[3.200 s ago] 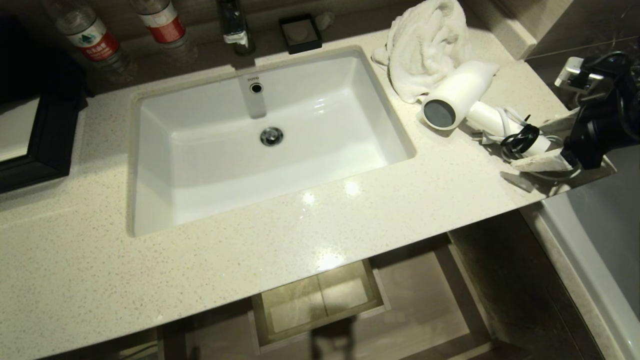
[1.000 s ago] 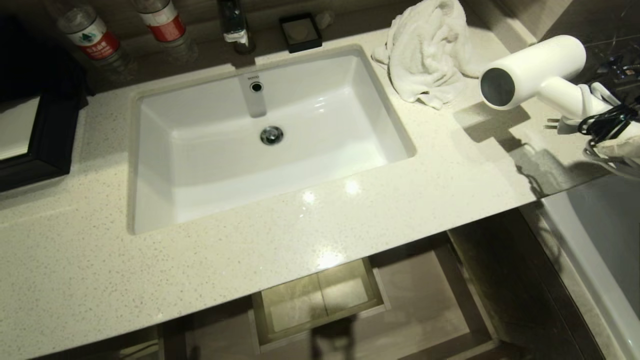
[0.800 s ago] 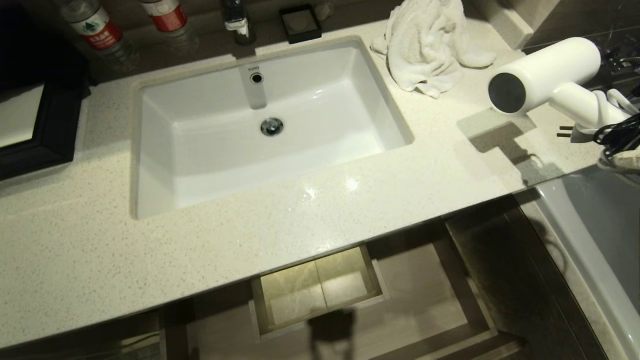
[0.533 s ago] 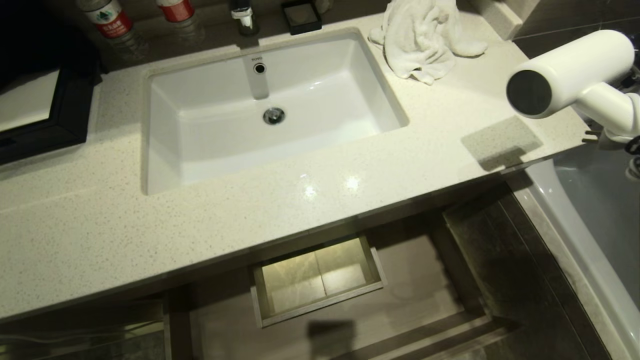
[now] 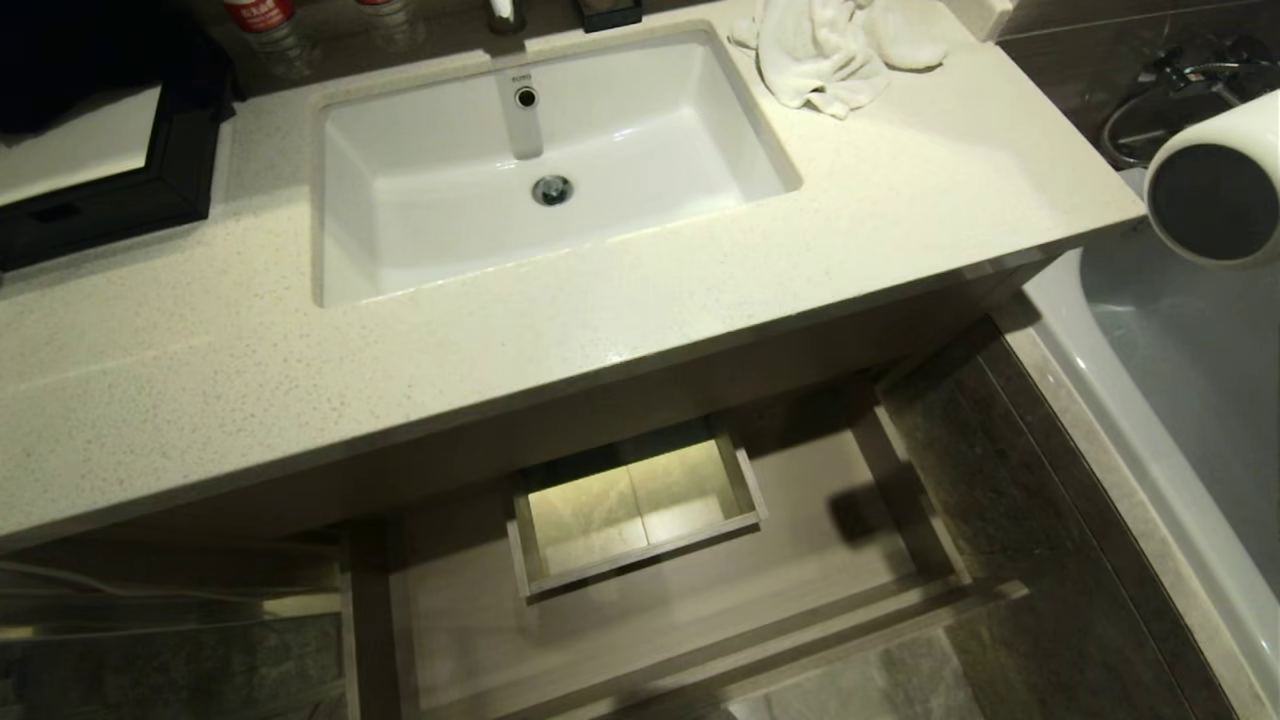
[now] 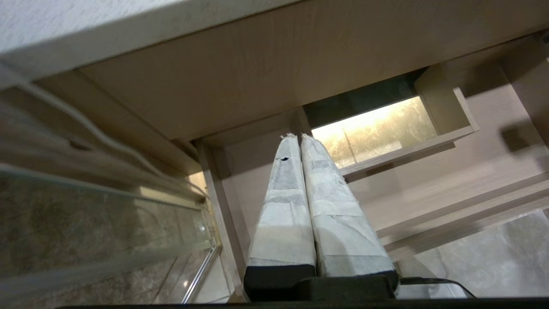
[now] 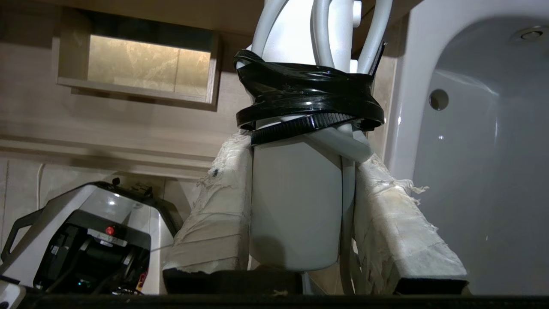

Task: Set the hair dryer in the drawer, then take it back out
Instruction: Put it into the drawer

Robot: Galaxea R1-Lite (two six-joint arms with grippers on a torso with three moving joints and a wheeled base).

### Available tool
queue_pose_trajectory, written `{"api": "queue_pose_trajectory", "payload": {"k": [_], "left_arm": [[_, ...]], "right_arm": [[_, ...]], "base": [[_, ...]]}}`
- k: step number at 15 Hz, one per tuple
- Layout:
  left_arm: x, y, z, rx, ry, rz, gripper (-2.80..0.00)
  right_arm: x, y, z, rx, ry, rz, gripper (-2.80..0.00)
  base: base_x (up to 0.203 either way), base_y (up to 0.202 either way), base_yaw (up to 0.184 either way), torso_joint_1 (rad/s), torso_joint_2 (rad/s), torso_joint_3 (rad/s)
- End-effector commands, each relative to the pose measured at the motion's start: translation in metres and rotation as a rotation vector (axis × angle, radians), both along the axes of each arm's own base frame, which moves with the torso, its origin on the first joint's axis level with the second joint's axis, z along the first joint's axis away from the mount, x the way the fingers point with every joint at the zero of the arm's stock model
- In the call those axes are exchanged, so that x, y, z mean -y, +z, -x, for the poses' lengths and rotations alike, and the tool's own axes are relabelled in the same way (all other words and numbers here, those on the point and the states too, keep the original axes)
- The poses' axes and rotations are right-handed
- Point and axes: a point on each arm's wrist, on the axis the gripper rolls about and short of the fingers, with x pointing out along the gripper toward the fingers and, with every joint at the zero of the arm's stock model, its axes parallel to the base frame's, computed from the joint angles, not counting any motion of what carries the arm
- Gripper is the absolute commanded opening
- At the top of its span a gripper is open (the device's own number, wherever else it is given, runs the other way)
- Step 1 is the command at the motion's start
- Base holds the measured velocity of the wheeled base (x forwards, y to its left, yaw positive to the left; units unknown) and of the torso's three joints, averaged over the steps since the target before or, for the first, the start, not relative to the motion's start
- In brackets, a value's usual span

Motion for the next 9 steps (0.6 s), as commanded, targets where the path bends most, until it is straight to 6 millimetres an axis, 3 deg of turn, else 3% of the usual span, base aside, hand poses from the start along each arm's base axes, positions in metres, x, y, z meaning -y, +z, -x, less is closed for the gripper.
{"api": "queue_pose_trajectory", "payload": {"k": [1,9], "left_arm": [[0.0,0.0,0.0,-0.002,-0.001,0.0,-2.8],[0.0,0.0,0.0,-0.002,0.0,0.0,-2.8]], "right_arm": [[-0.003,-0.007,0.027,0.069,-0.002,0.014,-2.8],[-0.003,-0.021,0.051,0.146,-0.112,0.043,-2.8]], "base": [[0.0,0.0,0.0,-0.329,0.21,-0.123],[0.0,0.0,0.0,-0.312,0.15,-0.167]]}}
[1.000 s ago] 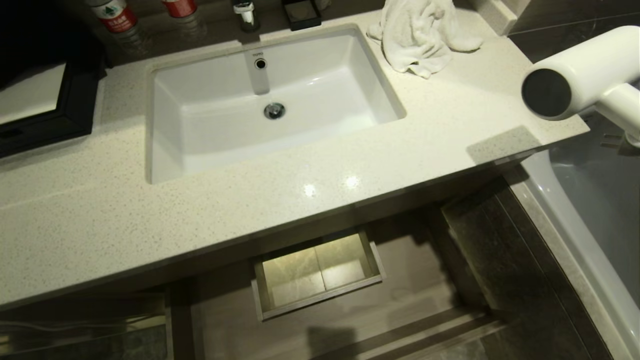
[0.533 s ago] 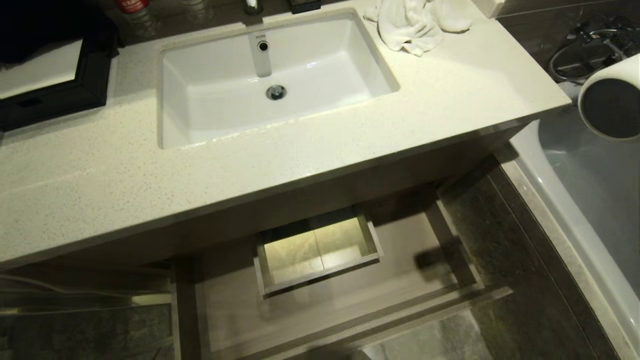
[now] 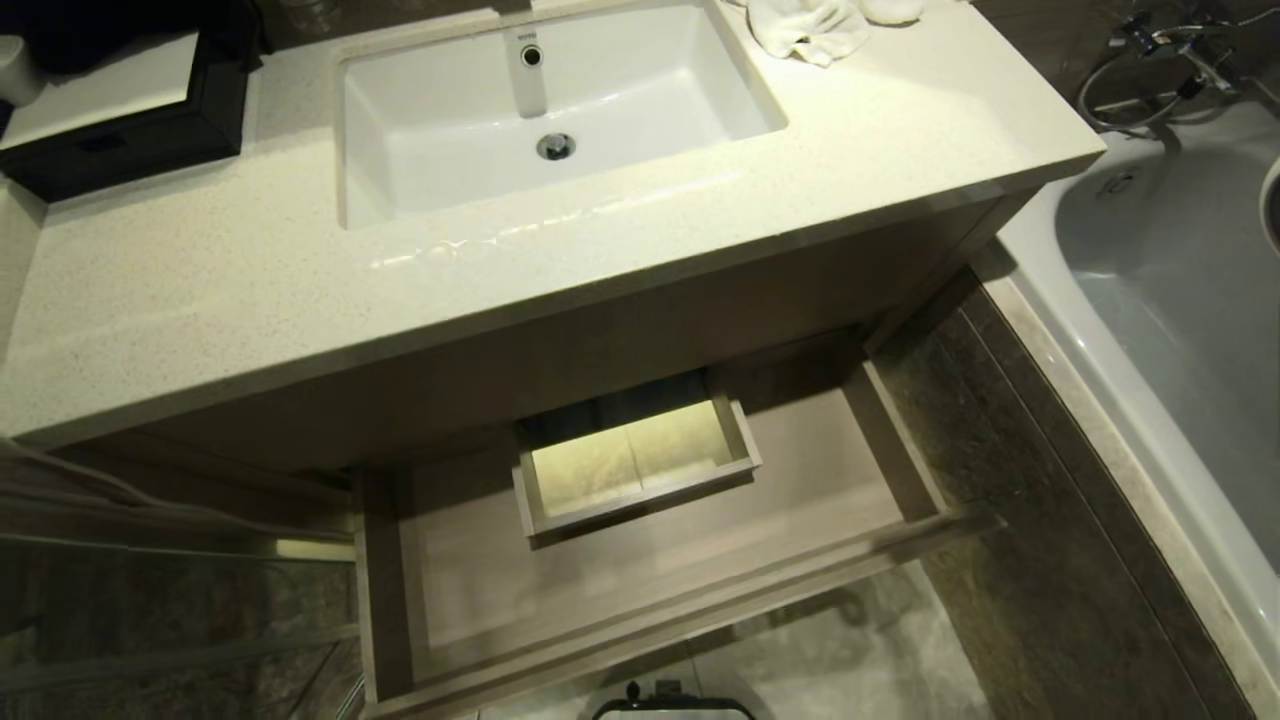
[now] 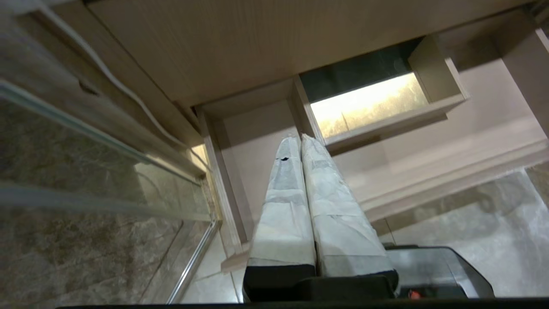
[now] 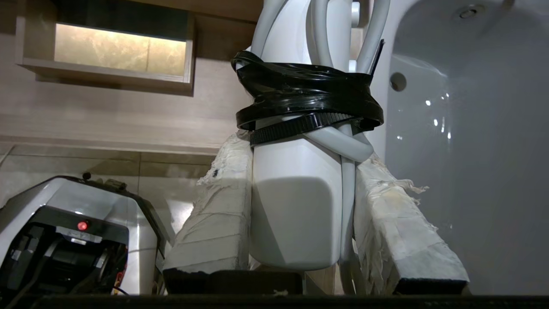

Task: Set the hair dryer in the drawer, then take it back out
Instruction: Put it into the drawer

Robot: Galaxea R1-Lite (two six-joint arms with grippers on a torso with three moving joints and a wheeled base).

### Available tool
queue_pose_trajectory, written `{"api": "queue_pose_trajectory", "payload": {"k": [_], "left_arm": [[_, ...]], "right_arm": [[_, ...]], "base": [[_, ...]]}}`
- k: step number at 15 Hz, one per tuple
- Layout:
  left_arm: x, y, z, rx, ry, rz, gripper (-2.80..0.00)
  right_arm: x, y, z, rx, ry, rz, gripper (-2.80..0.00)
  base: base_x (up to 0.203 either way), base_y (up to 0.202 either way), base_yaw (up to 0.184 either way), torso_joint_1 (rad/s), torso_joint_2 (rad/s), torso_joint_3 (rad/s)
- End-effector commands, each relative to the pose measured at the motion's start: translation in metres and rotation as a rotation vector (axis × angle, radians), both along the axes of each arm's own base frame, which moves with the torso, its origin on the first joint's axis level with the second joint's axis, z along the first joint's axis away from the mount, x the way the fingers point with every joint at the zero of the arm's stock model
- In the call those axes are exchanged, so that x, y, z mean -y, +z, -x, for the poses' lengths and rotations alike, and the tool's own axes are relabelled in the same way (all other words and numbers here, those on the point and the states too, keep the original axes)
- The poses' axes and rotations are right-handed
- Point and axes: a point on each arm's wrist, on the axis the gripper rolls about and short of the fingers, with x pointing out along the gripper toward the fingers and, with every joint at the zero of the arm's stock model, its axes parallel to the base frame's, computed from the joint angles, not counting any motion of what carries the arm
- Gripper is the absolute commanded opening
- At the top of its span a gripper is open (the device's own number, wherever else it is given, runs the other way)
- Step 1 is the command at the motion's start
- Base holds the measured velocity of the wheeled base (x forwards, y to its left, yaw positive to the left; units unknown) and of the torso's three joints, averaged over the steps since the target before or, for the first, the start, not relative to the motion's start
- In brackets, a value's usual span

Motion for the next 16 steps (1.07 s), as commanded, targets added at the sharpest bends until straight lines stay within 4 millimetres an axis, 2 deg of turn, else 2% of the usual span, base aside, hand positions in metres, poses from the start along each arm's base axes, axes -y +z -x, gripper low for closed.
{"api": "queue_pose_trajectory", "payload": {"k": [1,6,16], "left_arm": [[0.0,0.0,0.0,-0.002,0.001,0.0,-2.8],[0.0,0.0,0.0,-0.002,0.001,0.0,-2.8],[0.0,0.0,0.0,-0.002,0.001,0.0,-2.8]], "right_arm": [[-0.001,-0.005,0.014,0.029,-0.007,0.007,-2.8],[0.0,-0.014,0.009,0.033,0.0,0.008,-2.8],[0.001,-0.016,0.004,0.043,0.002,0.007,-2.8]], "base": [[0.0,0.0,0.0,-0.281,0.09,-0.202],[0.0,0.0,0.0,-0.269,0.04,-0.223],[0.0,0.0,0.0,-0.209,-0.06,-0.275]]}}
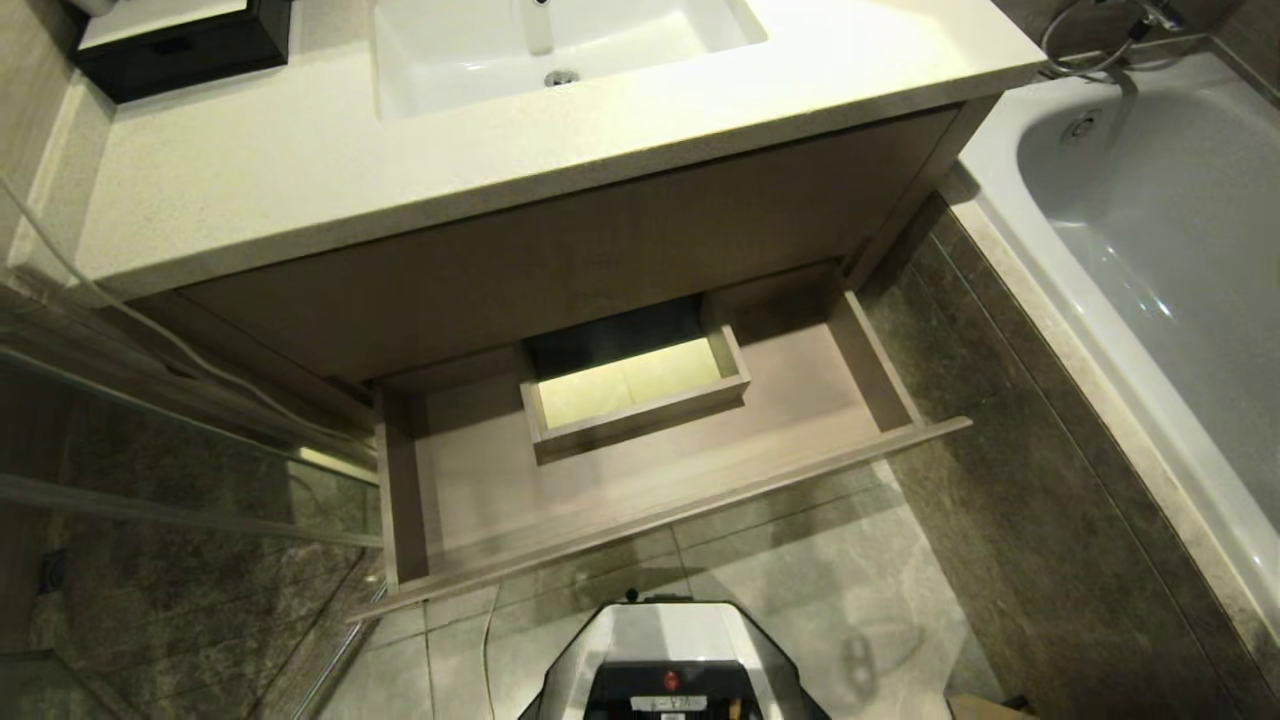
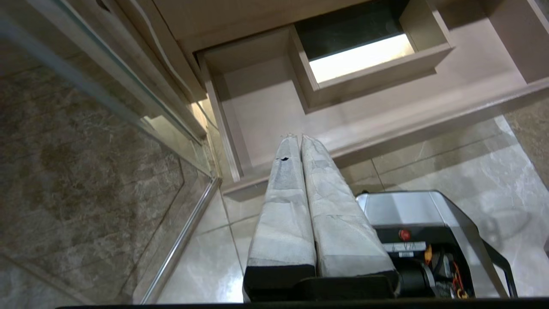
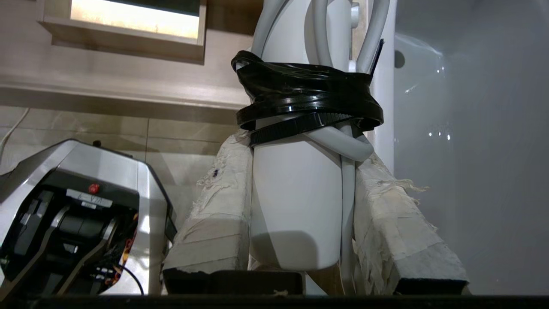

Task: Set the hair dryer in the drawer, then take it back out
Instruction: Put it into the drawer

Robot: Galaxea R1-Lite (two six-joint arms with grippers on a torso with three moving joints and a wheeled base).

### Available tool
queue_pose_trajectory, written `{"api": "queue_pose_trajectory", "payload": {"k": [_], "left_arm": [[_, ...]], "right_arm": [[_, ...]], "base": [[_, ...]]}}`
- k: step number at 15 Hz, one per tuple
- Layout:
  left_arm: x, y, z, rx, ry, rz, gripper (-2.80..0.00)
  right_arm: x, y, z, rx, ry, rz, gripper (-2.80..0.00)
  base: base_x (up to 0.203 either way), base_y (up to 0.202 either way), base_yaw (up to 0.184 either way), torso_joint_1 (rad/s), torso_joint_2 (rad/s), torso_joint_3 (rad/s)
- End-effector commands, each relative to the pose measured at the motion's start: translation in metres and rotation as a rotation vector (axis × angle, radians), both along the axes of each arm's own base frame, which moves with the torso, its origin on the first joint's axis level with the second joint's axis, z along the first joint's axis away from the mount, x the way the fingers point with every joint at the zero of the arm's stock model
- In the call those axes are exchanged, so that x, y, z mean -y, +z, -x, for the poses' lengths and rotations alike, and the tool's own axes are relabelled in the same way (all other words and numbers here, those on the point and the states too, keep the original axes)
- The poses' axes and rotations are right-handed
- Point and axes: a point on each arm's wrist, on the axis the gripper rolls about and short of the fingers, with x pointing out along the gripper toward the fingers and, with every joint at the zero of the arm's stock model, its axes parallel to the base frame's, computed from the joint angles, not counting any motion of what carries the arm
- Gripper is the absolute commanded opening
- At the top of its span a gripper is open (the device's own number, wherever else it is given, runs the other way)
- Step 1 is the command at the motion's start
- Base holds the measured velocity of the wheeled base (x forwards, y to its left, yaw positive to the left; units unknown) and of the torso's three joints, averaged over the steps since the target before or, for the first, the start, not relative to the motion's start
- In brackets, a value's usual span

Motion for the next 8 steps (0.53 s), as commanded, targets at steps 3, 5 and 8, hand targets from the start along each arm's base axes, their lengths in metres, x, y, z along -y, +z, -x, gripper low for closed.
{"api": "queue_pose_trajectory", "payload": {"k": [3,5,8], "left_arm": [[0.0,-0.0005,-0.0001,-0.002,0.0,0.0,-2.8],[0.0,-0.0005,-0.0001,-0.002,-0.001,0.0,-2.8],[0.0,-0.0005,-0.0001,-0.002,-0.001,0.0,-2.8]], "right_arm": [[0.0001,-0.0022,-0.0011,-0.015,-0.005,0.001,-2.8],[0.0001,-0.0026,-0.0005,-0.013,-0.005,0.001,-2.8],[0.0,-0.0028,0.0005,-0.007,-0.005,0.002,-2.8]], "base": [[0.0,0.0,0.0,-0.209,0.08,-0.111],[0.0,0.0,0.0,-0.178,0.3,0.091],[0.0,0.0,0.0,-0.165,0.31,0.127]]}}
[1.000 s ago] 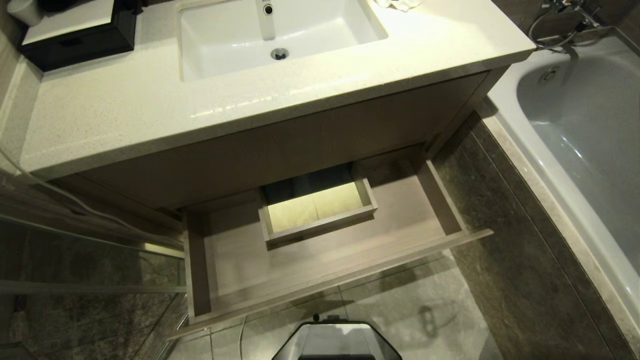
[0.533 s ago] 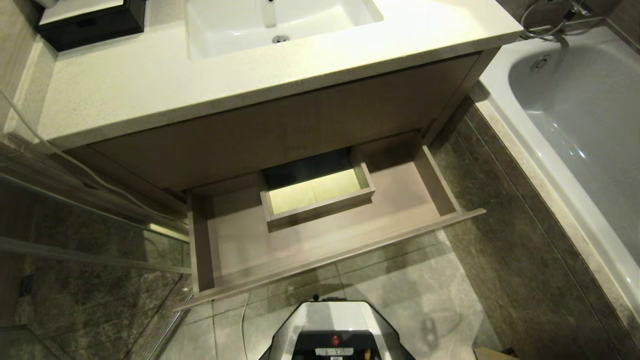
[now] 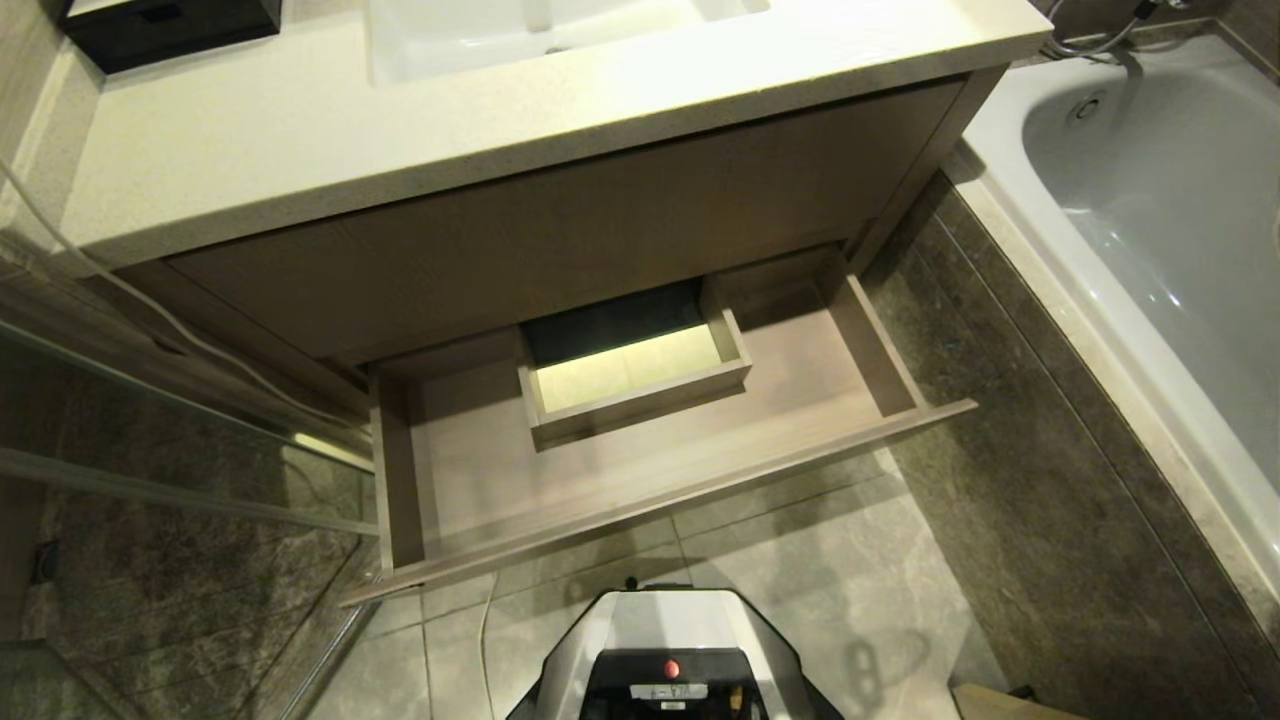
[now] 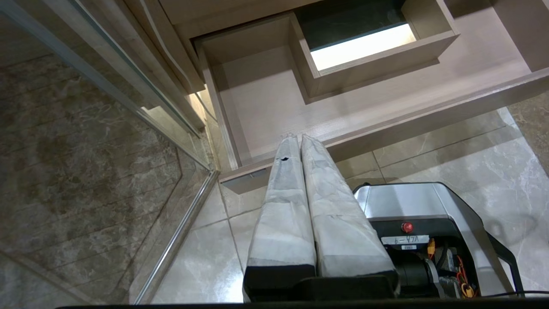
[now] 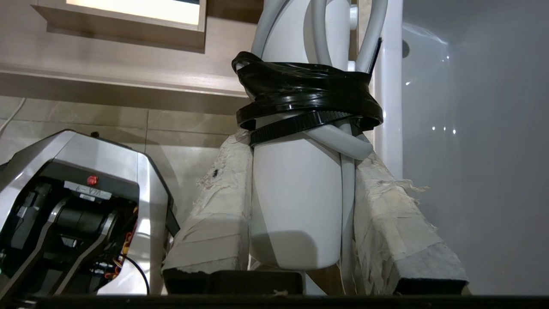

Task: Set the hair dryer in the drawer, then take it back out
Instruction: Put it into the drawer

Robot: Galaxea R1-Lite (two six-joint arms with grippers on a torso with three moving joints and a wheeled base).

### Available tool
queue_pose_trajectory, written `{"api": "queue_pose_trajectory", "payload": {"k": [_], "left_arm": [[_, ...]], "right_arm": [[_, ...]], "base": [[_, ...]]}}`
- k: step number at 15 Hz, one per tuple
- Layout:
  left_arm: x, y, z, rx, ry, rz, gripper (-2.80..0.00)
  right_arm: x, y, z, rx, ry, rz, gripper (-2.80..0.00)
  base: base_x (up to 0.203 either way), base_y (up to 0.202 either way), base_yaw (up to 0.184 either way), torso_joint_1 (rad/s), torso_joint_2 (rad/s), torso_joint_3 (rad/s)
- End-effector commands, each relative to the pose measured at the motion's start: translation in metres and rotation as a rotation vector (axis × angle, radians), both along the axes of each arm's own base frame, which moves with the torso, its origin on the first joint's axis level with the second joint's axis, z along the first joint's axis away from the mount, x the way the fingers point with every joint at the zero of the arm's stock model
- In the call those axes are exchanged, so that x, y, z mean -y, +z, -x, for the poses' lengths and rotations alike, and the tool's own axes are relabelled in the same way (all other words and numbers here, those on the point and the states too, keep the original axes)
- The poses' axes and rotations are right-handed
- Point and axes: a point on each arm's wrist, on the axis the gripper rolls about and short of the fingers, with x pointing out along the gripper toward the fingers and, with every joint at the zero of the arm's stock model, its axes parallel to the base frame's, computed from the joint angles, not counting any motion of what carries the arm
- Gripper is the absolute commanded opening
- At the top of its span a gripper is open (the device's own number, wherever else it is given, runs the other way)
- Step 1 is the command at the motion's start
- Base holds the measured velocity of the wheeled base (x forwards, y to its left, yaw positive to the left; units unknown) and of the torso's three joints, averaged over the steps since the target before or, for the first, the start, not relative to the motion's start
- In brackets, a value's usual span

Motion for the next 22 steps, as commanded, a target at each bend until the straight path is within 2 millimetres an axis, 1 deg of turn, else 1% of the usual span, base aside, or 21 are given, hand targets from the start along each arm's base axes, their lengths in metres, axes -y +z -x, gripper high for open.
{"api": "queue_pose_trajectory", "payload": {"k": [1,16,22], "left_arm": [[0.0,-0.0005,-0.0001,-0.002,-0.001,0.0,-2.8],[0.0,-0.0004,-0.0001,-0.002,0.0,0.001,-2.8],[0.0,-0.0005,-0.0001,-0.002,0.0,0.0,-2.8]], "right_arm": [[-0.0001,-0.0011,0.0004,-0.003,0.001,0.003,-2.8],[0.0001,-0.0047,0.0015,0.003,-0.013,0.001,-2.8],[0.0002,-0.0073,0.0014,0.005,-0.016,0.001,-2.8]], "base": [[0.0,0.0,0.0,-0.168,0.31,0.138],[0.0,0.0,0.0,-0.191,0.33,0.142],[0.0,0.0,0.0,-0.295,0.48,0.176]]}}
